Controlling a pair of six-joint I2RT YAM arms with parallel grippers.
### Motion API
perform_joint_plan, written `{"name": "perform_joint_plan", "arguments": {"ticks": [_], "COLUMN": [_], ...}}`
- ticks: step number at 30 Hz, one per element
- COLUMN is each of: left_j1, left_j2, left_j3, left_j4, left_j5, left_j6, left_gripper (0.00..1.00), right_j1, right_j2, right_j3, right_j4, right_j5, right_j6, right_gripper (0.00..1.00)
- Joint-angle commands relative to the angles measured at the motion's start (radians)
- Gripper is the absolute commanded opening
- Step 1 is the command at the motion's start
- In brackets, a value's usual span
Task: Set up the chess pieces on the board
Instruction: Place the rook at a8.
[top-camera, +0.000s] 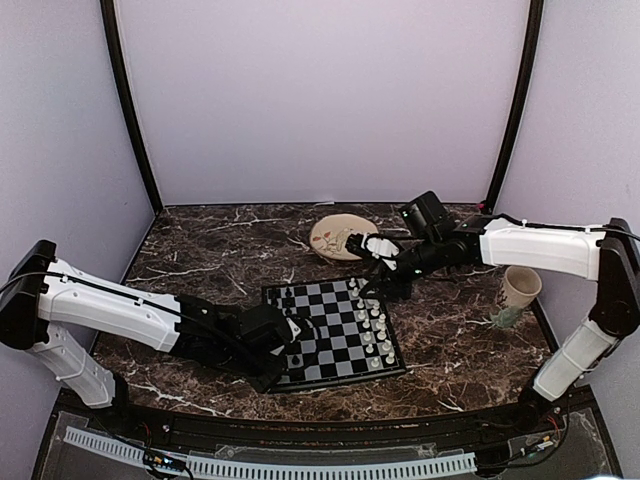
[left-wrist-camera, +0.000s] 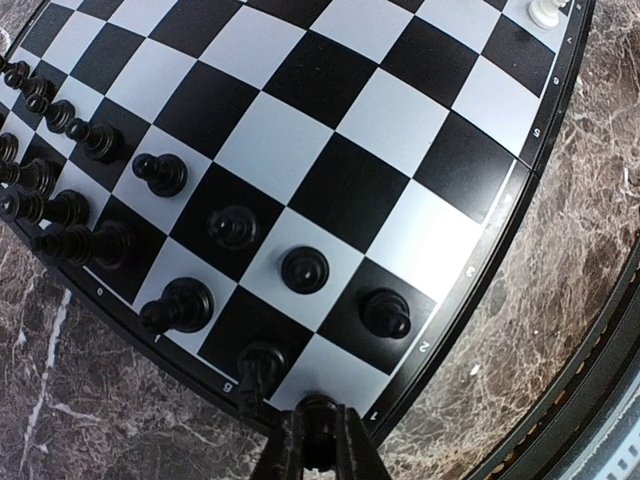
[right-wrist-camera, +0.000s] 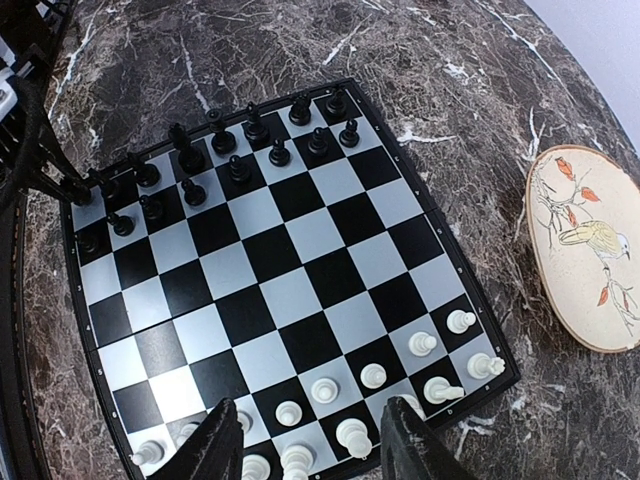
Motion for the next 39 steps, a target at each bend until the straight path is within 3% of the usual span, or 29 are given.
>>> {"name": "perform_joint_plan", "arguments": {"ticks": [1,19,26,33,39], "left_j1": [-0.003,-0.003,-0.003,-0.003,0.006], "left_j2": [-0.002,0.022,0.012,-0.047,-0.147], "left_j3": [-0.017,-0.014,-0.01,0.03,0.136], "left_j4": [0.019,0.028,0.015,-0.044,-0.095], "left_j5": [-0.019,-0.026,-0.032,-0.055,-0.08], "left_j6": [-0.009,0.002,-0.005,0.002,0.102], "left_gripper": [0.04,0.04,0.19,0.25,0.3], "right_j1": [-0.002,-0.003,-0.003,-0.004,-0.072], "right_j2": [0.018,0.019,0.021,0.011,-0.051], "right_j3": [-0.005,-0.006,-0.002,0.018,0.109], "right_j4": [0.018,0.015,0.012,-0.001,-0.069], "right_j5": [-0.012,-0.007,-0.01,0.0,0.018], "right_j6": [-0.004,-0.006,-0.006,0.002,0.025], "right_gripper": [0.47,0.47,0.47,0.48,0.48]}}
